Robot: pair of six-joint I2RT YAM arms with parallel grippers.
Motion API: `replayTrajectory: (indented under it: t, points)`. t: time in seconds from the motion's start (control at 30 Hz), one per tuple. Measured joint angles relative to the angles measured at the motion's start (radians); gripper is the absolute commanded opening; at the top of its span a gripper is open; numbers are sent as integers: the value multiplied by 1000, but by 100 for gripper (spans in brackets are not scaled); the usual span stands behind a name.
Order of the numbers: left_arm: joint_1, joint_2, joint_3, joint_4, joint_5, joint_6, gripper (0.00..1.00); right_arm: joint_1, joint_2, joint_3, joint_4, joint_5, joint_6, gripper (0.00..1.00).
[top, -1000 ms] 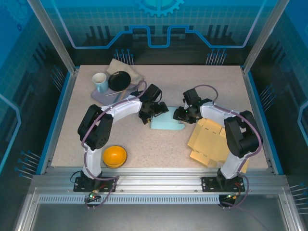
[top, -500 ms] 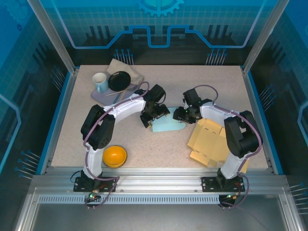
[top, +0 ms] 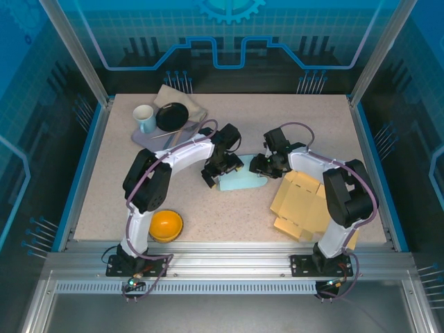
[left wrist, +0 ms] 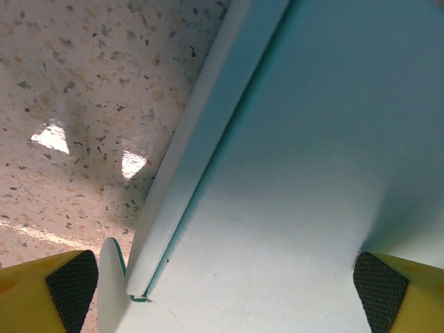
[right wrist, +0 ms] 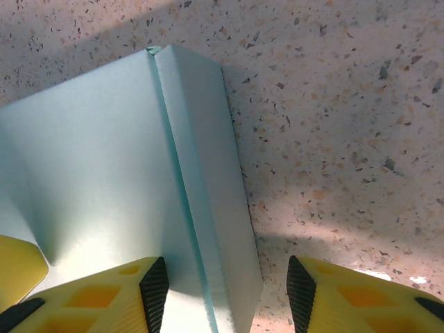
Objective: Fold the paper box
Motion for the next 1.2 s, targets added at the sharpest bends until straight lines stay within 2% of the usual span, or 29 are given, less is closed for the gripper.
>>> replayTrajectory:
  t: [0.53,1.2]
  points:
    - [-10,0,-8,18,42,-120,99,6,-4,-5,0,4,4,51]
    - [-6,0,-23,38,56,-133,98,6,-11,-20,19,10,7,52]
